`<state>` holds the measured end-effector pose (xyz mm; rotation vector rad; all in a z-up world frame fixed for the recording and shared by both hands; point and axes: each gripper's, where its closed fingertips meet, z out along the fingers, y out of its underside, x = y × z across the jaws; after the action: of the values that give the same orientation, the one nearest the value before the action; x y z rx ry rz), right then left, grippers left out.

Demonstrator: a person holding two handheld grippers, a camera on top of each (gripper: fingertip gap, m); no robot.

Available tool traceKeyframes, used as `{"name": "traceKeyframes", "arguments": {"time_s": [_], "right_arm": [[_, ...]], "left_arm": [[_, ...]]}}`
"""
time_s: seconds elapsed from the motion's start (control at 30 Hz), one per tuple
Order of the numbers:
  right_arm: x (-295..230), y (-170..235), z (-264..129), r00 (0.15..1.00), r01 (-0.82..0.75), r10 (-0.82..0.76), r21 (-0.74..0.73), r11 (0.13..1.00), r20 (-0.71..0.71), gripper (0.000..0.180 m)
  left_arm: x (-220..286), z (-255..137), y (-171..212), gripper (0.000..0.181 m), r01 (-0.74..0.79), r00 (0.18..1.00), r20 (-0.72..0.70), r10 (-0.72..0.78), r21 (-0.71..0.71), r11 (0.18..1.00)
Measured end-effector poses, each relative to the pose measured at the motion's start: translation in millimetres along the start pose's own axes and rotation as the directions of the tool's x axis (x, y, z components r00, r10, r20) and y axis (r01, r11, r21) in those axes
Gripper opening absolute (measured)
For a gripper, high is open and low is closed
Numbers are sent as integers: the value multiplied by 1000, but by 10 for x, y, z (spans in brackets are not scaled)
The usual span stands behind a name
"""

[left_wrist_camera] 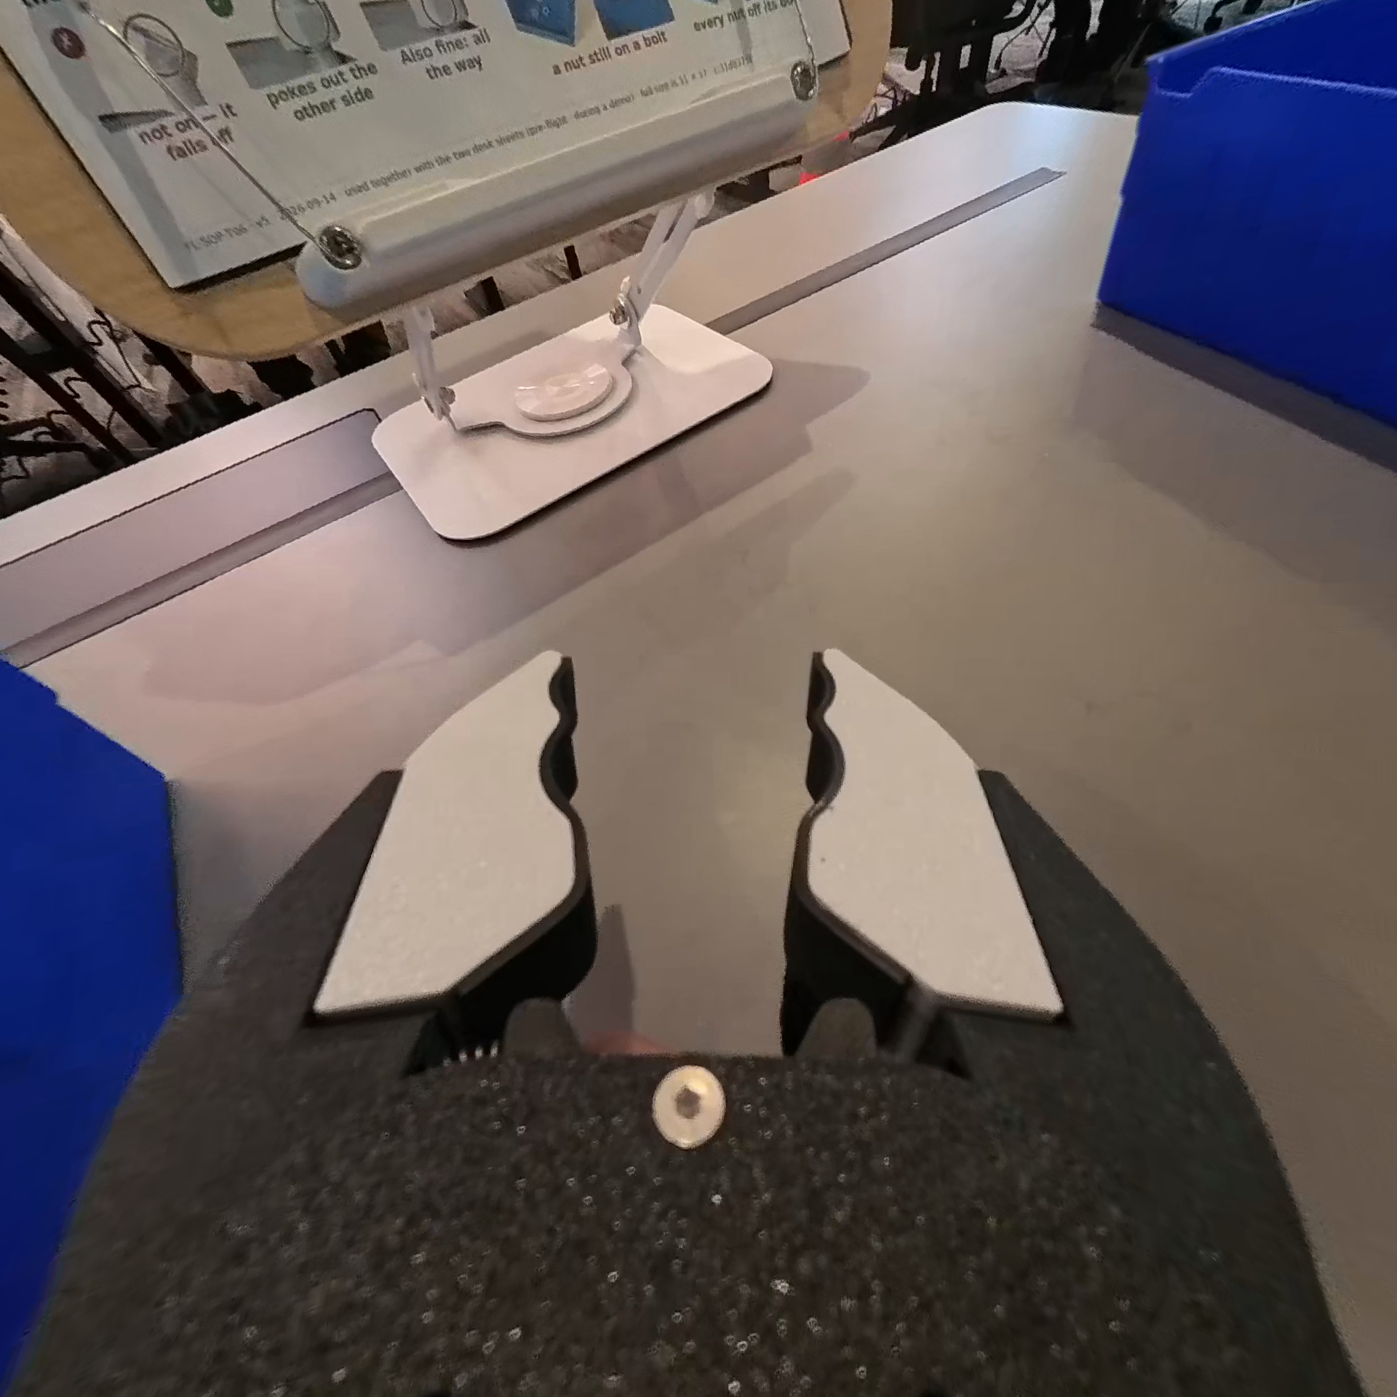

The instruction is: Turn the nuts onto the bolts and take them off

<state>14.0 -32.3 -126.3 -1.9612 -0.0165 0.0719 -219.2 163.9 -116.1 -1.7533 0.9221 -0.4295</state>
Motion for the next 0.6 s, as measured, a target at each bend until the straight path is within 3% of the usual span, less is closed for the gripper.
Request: {"name": "traceKeyframes", "arguments": {"time_s": [0.07,0.23,0.43,0.57,0.6], "right_arm": [[-226,-15,68,996,27,-28,3,1000,82,60],[-104,-136,-238,996,84,-82,50,995,-34,66],[824,-121,-989,910,52,15,152,987,-413,65],[1111,160,-777,898,-54,69,47,997,-435,63],[1160,191,-702,895,-74,83,38,997,-438,56]], "left_arm": [[24,18,17,59,-2,1000,-9,2,-8,1000],[59,34,64,59,-7,1000,-24,7,-27,1000],[89,26,40,59,-11,999,-32,10,-22,1000],[96,20,37,59,-16,999,-31,16,-22,1000],[88,18,35,59,-15,999,-29,15,-21,1000]]}}
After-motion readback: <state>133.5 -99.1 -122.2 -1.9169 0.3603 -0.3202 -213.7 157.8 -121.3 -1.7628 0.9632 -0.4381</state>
